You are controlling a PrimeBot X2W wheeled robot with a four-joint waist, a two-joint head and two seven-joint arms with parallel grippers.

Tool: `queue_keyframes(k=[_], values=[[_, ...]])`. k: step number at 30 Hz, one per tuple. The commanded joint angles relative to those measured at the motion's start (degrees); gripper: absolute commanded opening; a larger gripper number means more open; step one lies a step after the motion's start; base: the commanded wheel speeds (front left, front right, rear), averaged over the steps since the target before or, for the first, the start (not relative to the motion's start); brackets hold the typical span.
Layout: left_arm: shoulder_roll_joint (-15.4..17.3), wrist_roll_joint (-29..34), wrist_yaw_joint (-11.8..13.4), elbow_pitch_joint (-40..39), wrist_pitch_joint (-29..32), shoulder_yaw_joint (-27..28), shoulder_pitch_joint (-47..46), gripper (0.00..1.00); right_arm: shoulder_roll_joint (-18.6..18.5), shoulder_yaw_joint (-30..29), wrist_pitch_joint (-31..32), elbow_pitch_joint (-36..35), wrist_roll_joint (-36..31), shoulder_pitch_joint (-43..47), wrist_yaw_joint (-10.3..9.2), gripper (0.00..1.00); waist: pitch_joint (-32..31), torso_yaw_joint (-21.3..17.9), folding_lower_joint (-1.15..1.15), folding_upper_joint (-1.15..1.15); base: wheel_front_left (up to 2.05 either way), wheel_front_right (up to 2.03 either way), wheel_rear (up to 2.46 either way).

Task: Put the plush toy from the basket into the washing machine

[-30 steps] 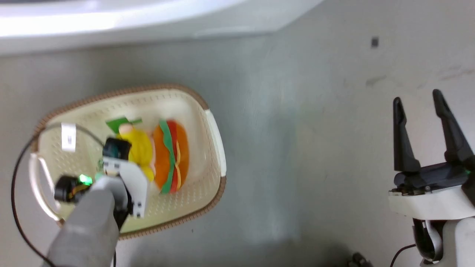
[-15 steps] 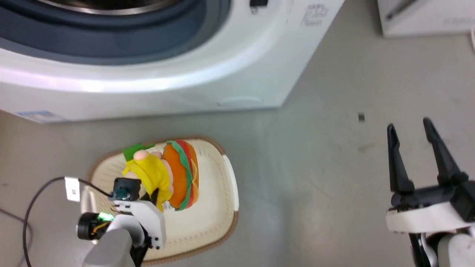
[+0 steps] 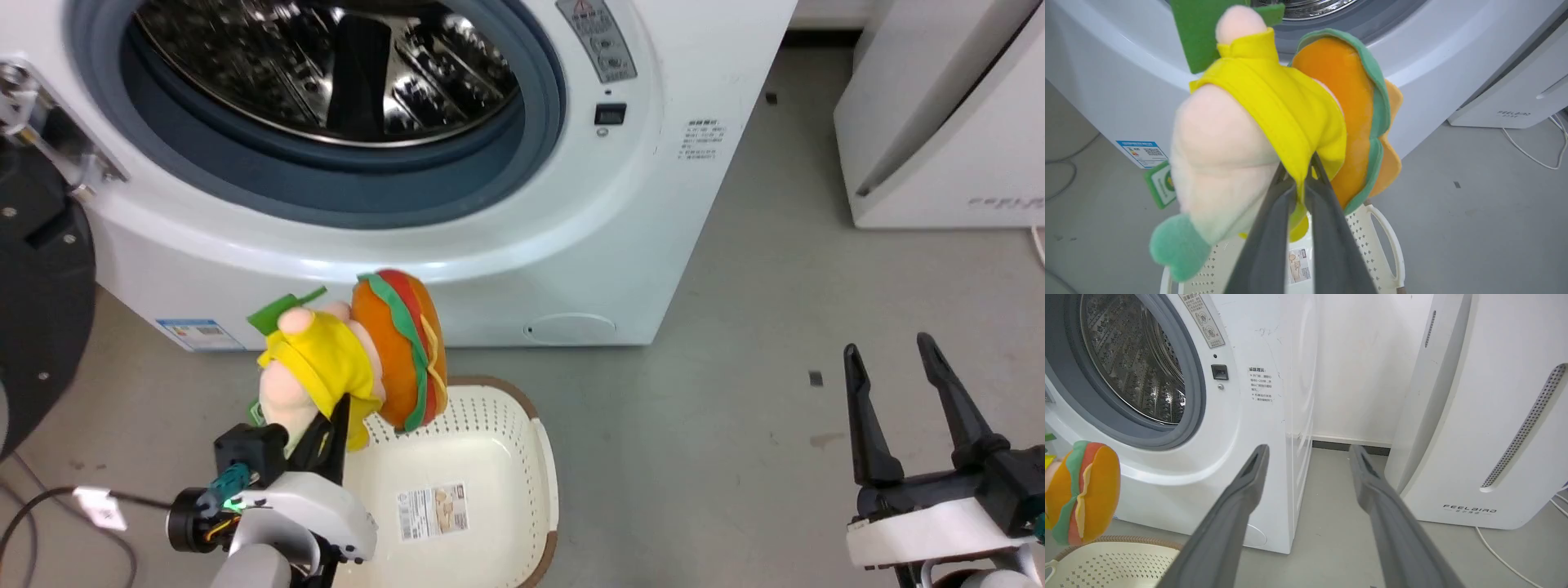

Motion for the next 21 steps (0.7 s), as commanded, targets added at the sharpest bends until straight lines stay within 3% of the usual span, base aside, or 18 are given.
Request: queue_keyframes(k=[1, 12, 16, 21], values=[[-0.29, 0.60, 0.40, -3.23, -0.32, 0.98, 1.38, 0.00, 0.04, 0.08, -0.26, 0.16, 0.11, 0.65, -0.05, 1.00, -1.54, 0.31, 0.01, 0.00, 0.00, 0.00, 0.00], [0.68, 4.56, 1.61, -22.21, -0.16, 5.60, 2.96, 0.00, 0.04, 0.36, -0.26, -0.45, 0.94, 1.34, -0.05, 1.00, -0.52, -1.74, 0.01, 0.00, 0.00, 0.00, 0.00], [3.23, 4.89, 2.19, -24.52, 3.01, 6.84, -2.43, 0.00, 0.04, -0.04, -0.26, -1.24, 1.13, 0.68, -0.05, 1.00, 2.86, -3.22, 0.01, 0.00, 0.00, 0.00, 0.00], [7.69, 4.87, 0.96, -24.65, 9.06, 7.53, -11.91, 0.00, 0.04, -0.33, -0.26, -2.15, 1.58, -1.53, -0.05, 1.00, 9.30, -5.75, 0.01, 0.00, 0.00, 0.00, 0.00]])
